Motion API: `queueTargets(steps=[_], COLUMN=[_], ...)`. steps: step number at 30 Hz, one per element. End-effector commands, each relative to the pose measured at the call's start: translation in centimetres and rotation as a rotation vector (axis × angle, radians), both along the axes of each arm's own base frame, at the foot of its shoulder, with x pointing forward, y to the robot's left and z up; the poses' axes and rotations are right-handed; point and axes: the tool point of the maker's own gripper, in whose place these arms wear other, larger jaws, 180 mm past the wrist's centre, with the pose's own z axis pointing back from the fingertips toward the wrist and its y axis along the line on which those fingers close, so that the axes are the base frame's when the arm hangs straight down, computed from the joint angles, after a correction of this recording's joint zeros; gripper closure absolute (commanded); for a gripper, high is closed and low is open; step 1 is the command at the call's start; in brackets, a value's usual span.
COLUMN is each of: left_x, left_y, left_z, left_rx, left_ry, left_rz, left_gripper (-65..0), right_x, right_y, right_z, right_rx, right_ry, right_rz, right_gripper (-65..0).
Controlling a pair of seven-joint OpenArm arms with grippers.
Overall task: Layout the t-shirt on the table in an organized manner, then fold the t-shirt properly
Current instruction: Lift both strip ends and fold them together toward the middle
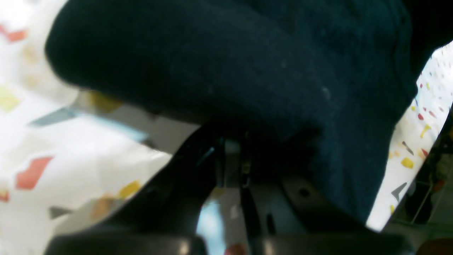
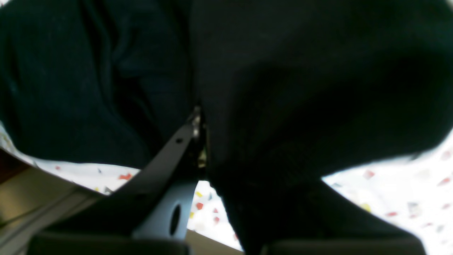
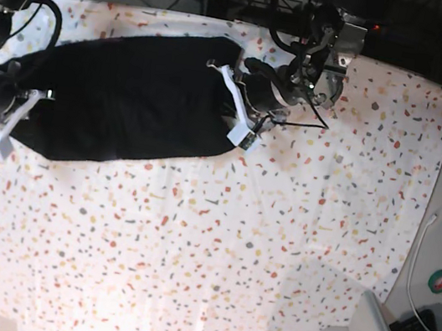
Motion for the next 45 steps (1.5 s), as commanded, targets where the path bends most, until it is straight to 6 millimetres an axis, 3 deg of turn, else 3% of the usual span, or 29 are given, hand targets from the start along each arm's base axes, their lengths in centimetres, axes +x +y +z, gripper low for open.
queueTargets(steps=[1,6,10,25,32,36,45], left_x=[-0.2,1.0,1.1,1.3,1.4,1.5,1.6], left_y=[0.2,0.3,0.3,0.8,1.0,0.9,1.9], left_z=[-0.6,-0.2,-0.2,-0.2,-0.1,-0.1,-0.2], left_rx=[0.057,0.062,0.066,0.071,0.072,0.072,0.085], left_ry=[0.026,0.009,0.005,0.004,0.001,0.0,-0.003], left_rz=[-0.018,0.001,-0.001,0.013,0.014,0.014,0.02], left_gripper=[0.0,0.0,0.0,0.0,0.0,0.0,0.0], right_x=[1.1,0.9,0.1,-2.0,-1.7,-1.3,-2.5], right_y=[0.6,3.9,6.7,15.4,17.0,16.2,18.9], right_z=[1.6,4.5,5.7,5.0,4.6,3.4,3.4], right_rx=[-0.005,-0.011,0.01,0.092,0.111,0.107,0.111], right_ry=[-0.064,-0.14,-0.158,-0.111,-0.12,-0.104,-0.094], right_rz=[0.004,-0.011,-0.008,0.2,0.246,0.202,0.297], right_gripper=[0.0,0.0,0.0,0.0,0.0,0.0,0.0])
